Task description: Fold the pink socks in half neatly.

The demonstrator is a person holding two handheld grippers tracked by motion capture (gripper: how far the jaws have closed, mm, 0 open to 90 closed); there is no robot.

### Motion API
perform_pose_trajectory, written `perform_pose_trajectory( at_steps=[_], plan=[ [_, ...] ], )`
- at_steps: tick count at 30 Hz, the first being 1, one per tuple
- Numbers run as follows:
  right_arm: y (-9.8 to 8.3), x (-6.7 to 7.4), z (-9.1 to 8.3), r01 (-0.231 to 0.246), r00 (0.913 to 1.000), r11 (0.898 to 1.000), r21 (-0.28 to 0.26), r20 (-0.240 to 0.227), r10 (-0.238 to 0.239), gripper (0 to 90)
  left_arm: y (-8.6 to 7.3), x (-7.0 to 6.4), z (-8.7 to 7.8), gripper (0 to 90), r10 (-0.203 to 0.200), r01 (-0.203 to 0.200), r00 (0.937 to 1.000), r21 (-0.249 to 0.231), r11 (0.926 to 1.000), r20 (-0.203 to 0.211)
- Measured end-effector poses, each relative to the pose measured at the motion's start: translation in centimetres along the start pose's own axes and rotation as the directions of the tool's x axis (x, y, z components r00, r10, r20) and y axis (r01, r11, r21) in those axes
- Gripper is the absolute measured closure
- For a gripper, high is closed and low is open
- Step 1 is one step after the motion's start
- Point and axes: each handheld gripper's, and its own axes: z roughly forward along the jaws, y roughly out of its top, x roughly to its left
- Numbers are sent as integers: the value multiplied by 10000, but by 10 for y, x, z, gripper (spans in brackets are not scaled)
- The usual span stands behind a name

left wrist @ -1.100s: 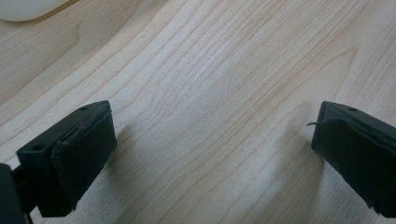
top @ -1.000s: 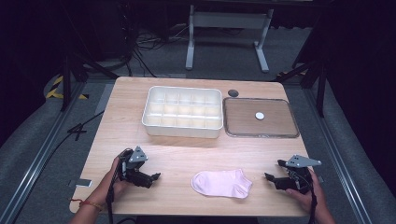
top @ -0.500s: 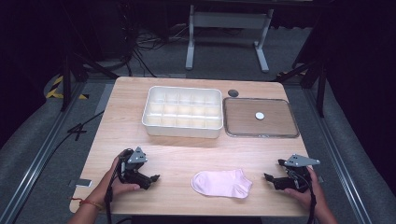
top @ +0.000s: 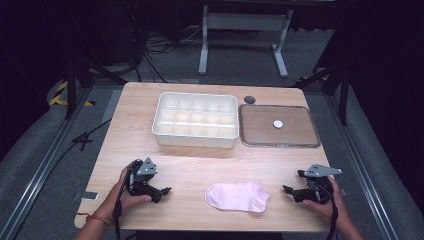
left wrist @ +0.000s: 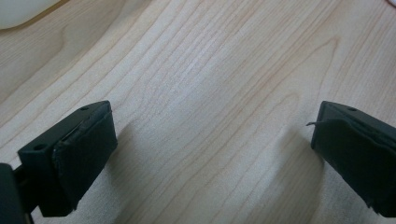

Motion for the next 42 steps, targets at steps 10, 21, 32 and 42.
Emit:
perform_pose_trajectory(
  at_steps=[10, 21, 32, 42],
  plan=[
    [6, -1, -2, -171, 9991, 9993, -334, -394, 157, 233, 0, 0, 0, 3, -1, 1, 10000, -1, 10000, 3],
    [27, 21, -12, 399, 9940, 9939, -1027, -968, -499, 338, 0, 0, 0, 3, 9, -9, 10000, 3, 10000, 5],
    [58, 68, -4, 1483, 9624, 9775, -1502, -2057, -1776, 589, 1, -1, 0, 3, -126, 127, 9999, 90, 9999, -87],
    [75, 118, 28, 2636, 9095, 9564, -1257, -2980, -2899, 747, 1, -2, 0, 9, -100, 100, 9999, 37, 9999, -115]
  ],
)
